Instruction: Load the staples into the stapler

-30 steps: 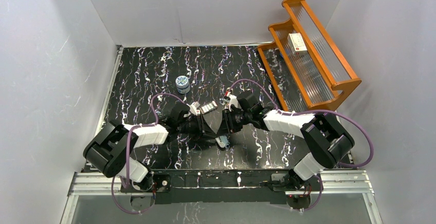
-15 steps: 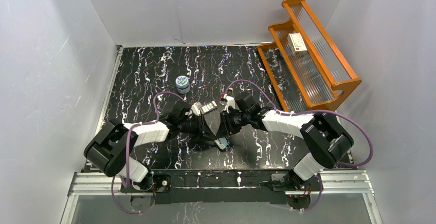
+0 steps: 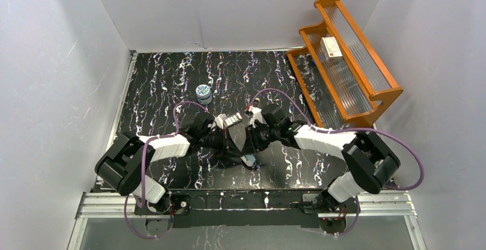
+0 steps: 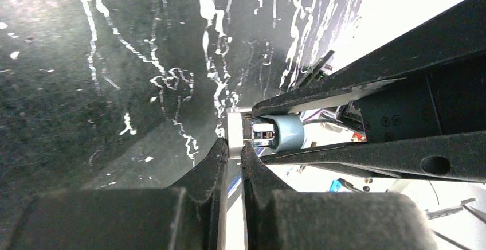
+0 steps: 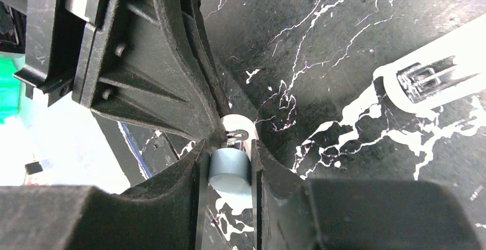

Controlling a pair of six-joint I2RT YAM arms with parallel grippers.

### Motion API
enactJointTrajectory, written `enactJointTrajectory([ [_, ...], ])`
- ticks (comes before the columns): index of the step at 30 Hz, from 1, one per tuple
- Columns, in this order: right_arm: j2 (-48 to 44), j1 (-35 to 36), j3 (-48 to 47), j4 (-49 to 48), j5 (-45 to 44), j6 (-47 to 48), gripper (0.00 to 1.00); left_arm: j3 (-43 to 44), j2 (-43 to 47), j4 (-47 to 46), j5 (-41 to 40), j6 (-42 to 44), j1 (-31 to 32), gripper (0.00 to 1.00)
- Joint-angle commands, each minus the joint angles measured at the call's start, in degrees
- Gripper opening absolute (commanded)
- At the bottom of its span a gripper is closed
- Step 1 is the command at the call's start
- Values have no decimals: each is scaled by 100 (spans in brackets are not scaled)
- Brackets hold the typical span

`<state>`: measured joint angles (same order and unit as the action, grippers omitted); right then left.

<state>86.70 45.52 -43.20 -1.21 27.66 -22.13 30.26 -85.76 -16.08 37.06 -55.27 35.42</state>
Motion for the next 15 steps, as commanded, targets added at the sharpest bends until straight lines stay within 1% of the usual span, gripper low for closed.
enactJointTrajectory([
  [1, -737, 18, 123, 56, -331, 162, 26, 103, 299, 259, -236, 222, 18, 0],
  [5, -1031, 19, 271, 355, -433, 165, 28, 152, 416, 377, -333, 204, 9, 0],
  [11, -1404, 17, 441, 517, -862, 138, 27, 284, 516, 533, -384, 218, -42, 0],
  [15, -1655, 17, 708, 436, -1133, -226, 29, 287, 665, 467, -496, 74, -93, 0],
])
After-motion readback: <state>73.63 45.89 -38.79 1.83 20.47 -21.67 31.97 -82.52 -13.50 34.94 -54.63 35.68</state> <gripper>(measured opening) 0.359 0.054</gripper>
